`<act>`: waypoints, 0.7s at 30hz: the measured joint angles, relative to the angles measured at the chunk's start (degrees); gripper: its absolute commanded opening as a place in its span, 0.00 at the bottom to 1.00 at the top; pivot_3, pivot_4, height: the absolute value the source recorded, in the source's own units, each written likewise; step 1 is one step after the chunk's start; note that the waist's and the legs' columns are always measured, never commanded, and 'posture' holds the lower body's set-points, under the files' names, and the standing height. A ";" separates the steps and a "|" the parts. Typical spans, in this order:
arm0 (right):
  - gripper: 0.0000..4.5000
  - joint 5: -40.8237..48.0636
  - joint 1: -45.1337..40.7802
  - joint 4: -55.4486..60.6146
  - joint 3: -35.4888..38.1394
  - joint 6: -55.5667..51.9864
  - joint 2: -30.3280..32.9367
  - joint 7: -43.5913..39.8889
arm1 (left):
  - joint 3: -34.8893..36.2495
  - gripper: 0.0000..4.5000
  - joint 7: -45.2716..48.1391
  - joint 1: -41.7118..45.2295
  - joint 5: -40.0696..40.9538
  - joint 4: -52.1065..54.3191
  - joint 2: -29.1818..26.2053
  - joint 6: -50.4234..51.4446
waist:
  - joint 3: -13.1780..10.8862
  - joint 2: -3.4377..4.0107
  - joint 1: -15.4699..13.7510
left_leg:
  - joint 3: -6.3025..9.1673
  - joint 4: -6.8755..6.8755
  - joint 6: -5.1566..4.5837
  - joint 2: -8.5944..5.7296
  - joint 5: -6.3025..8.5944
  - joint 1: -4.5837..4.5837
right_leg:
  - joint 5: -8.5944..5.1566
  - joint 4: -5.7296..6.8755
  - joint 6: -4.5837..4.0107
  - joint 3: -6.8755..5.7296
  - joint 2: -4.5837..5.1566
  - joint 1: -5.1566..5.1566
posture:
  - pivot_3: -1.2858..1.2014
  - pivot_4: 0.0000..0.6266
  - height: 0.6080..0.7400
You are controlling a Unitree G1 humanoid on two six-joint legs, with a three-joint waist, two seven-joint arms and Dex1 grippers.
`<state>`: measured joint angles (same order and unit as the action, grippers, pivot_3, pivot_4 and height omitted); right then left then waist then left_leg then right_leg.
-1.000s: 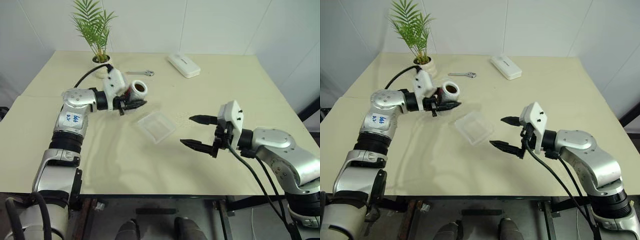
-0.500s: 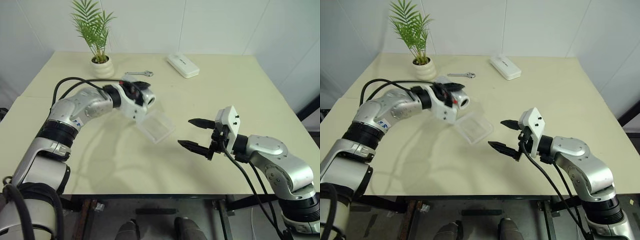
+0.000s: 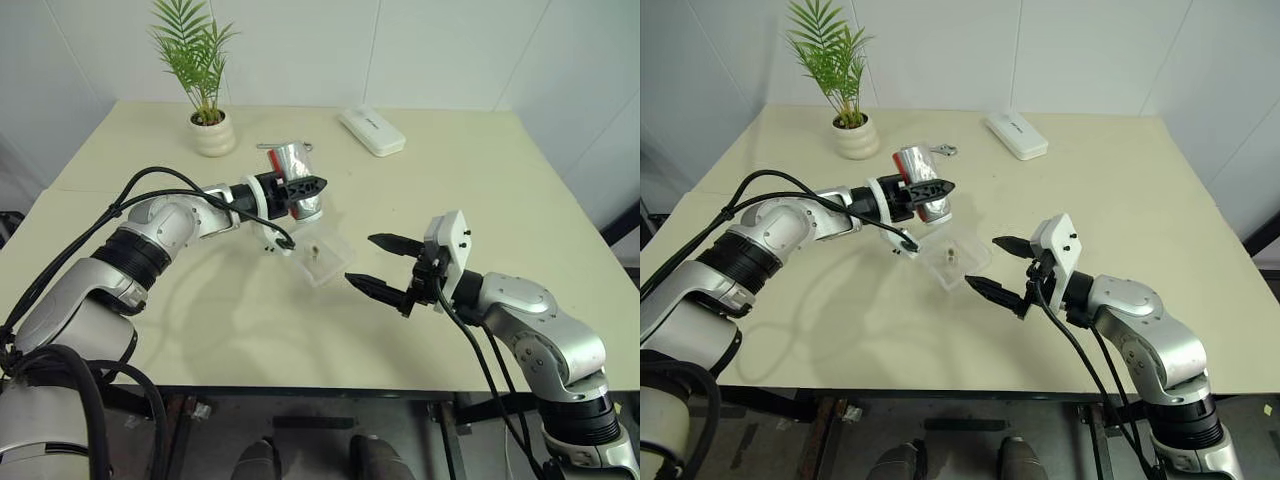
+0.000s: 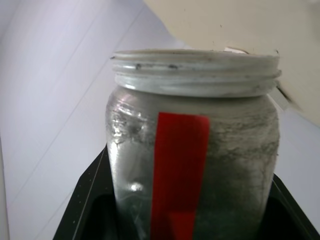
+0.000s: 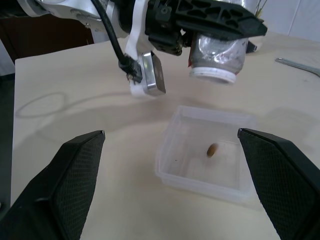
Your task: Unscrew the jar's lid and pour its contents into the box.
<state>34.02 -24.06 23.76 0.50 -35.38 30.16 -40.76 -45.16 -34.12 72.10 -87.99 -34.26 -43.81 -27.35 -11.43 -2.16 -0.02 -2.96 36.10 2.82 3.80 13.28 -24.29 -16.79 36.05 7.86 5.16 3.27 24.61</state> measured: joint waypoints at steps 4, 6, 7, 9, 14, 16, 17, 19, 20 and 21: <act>1.00 0.00 -0.02 -1.21 0.00 0.53 -0.60 0.06 | -0.01 0.44 1.26 -0.02 0.45 0.48 -0.69 -2.22 | 0.00 0.00 0.02 | 0.00 0.03 0.00 0.00 0.00 0.01 | 0.00 0.06 0.00 0.00 0.00 0.00 | 0.52 0.24 1.00; 1.00 -0.02 -0.02 -1.47 0.00 0.60 -0.64 0.06 | -0.01 0.44 1.38 -0.02 0.67 1.13 -1.42 -2.94 | 0.00 0.00 0.07 | -0.01 0.03 0.00 0.00 0.00 0.02 | 0.00 0.08 0.00 0.01 0.00 0.00 | 0.52 0.24 1.00; 1.00 -0.02 -0.02 -1.49 0.00 0.71 -0.65 0.06 | 0.01 0.44 1.57 -0.03 0.91 1.65 -1.79 -3.40 | 0.00 0.00 0.07 | -0.01 0.03 0.00 0.00 0.00 0.02 | 0.00 0.09 0.00 0.01 0.00 0.00 | 0.52 0.24 1.00; 1.00 -0.02 -0.02 -1.59 0.00 1.25 -0.84 0.06 | 0.41 0.44 2.42 -0.23 2.63 2.25 -2.22 -5.24 | 0.00 0.00 0.03 | -0.01 0.05 0.00 0.00 0.00 0.02 | 0.00 0.09 0.00 0.01 0.00 0.00 | 0.52 0.24 1.00; 1.00 0.06 0.02 -1.69 0.00 1.57 -1.03 -0.02 | 4.88 0.44 10.51 -0.49 15.94 -2.16 -1.76 -13.57 | 0.00 0.00 0.09 | -0.03 0.12 0.00 0.01 -0.01 0.04 | 0.00 0.19 0.00 0.02 0.00 0.00 | 0.52 0.24 1.00; 1.00 0.09 0.05 -1.69 0.00 1.58 -1.02 -0.11 | 9.26 0.44 18.25 -0.48 25.58 -8.09 -0.42 -15.76 | 0.00 0.00 0.13 | -0.05 0.17 0.01 0.01 -0.01 0.07 | 0.00 0.29 -0.01 0.02 0.00 0.01 | 0.52 0.24 1.00; 1.00 0.09 0.14 -1.69 0.02 1.58 -0.98 -0.14 | 12.20 0.44 23.47 -0.50 31.90 -11.47 0.55 -15.95 | 0.00 0.00 0.13 | -0.05 0.21 0.01 0.01 -0.02 0.09 | -0.01 0.35 -0.02 0.03 0.00 0.00 | 0.52 0.24 1.00; 1.00 0.09 0.44 -1.69 0.03 1.58 -0.94 -0.21 | 18.11 0.44 32.44 -0.94 42.37 -15.22 1.89 -14.14 | 0.00 0.00 0.18 | -0.05 0.27 0.00 0.00 -0.01 0.10 | -0.01 0.37 -0.02 0.03 0.00 -0.02 | 0.52 0.24 1.00; 1.00 0.10 0.56 -1.69 0.02 1.58 -0.92 -0.22 | 21.06 0.44 36.41 -1.29 47.33 -16.22 2.81 -12.28 | 0.00 0.01 0.15 | -0.05 0.31 0.00 0.00 -0.01 0.09 | -0.01 0.43 -0.02 0.03 0.00 -0.02 | 0.52 0.24 1.00; 1.00 0.10 0.68 -1.69 0.02 1.58 -0.91 -0.25 | 25.76 0.44 43.61 -2.51 55.12 -16.56 4.57 -8.21 | 0.01 0.01 0.16 | -0.05 0.35 0.00 0.00 -0.01 0.09 | -0.01 0.45 -0.02 0.03 0.00 -0.03 | 0.52 0.24 1.00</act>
<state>34.11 -23.39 22.07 0.52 -33.80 29.25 -41.01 -19.40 9.49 69.60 -32.87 -50.81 -39.23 -35.57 -11.42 -2.15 0.13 -3.01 36.45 2.83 3.80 13.27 -24.20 -16.80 36.50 7.84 5.19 3.27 24.58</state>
